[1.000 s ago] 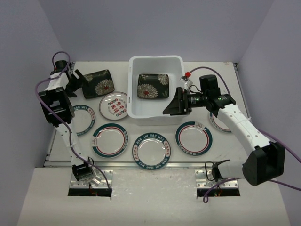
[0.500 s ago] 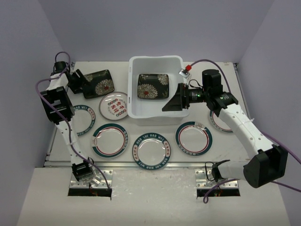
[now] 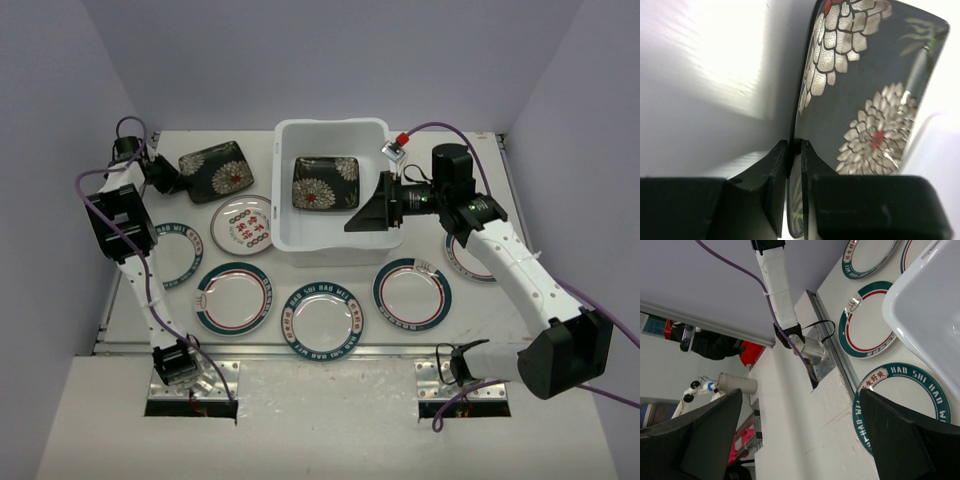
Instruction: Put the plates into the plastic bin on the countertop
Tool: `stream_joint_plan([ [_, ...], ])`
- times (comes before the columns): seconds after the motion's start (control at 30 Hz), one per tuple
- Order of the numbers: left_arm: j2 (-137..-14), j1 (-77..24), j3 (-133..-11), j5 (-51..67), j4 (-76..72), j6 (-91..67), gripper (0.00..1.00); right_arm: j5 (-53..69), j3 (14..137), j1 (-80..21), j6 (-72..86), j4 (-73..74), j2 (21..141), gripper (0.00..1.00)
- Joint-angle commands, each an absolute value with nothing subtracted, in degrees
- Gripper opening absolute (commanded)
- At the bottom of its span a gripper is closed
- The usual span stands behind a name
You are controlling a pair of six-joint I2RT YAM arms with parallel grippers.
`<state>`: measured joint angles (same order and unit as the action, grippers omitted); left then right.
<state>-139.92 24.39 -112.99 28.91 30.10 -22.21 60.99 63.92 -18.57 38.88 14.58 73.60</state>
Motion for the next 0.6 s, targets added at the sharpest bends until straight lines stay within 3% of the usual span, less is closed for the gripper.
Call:
stream_joint_plan([
  [0.0,-129.75,26.01,-107.33,37.17,14.24,-33.75,0.00,61.20,66.16,-18.64,41.98,10.90,73.81,0.99],
  [0.57,-107.55,26.96,-87.22,49.91,-7.72,-50.92,0.00,55.11,73.64,-18.13,45.27,12.12,81.47,0.99],
])
